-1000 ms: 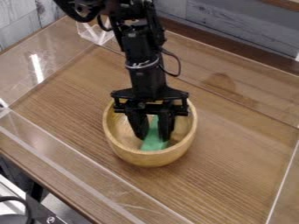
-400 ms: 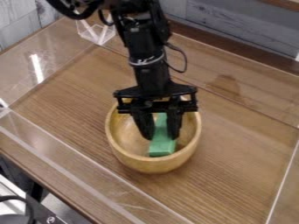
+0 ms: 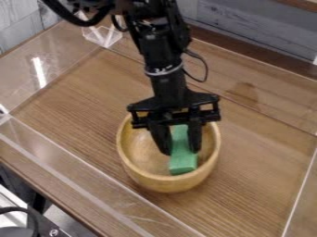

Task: Remove the green block from inside the brown bowl and put it on the table

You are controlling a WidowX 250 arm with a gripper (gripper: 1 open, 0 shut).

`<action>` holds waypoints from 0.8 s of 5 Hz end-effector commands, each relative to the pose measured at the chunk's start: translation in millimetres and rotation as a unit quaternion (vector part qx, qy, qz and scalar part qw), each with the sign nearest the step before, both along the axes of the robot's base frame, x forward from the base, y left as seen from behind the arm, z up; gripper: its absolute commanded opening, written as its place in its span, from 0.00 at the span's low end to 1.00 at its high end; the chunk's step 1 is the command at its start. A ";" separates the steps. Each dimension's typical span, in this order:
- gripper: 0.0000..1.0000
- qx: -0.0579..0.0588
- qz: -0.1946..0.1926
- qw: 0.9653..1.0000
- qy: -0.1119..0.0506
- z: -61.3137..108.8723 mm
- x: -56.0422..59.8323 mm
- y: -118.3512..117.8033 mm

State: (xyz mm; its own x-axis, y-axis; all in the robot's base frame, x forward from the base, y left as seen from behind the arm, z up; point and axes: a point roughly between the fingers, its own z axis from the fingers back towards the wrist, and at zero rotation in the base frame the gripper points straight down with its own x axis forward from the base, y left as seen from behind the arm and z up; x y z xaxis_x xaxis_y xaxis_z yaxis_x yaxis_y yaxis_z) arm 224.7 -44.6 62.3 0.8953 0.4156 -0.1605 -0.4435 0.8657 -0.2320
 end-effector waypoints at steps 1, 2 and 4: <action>0.00 -0.006 0.035 0.999 -0.028 11.1 5.2 -15.0; 0.00 -0.008 0.054 0.998 -0.027 8.5 4.7 -30.7; 0.00 -0.009 0.085 0.996 -0.023 7.2 3.2 -45.1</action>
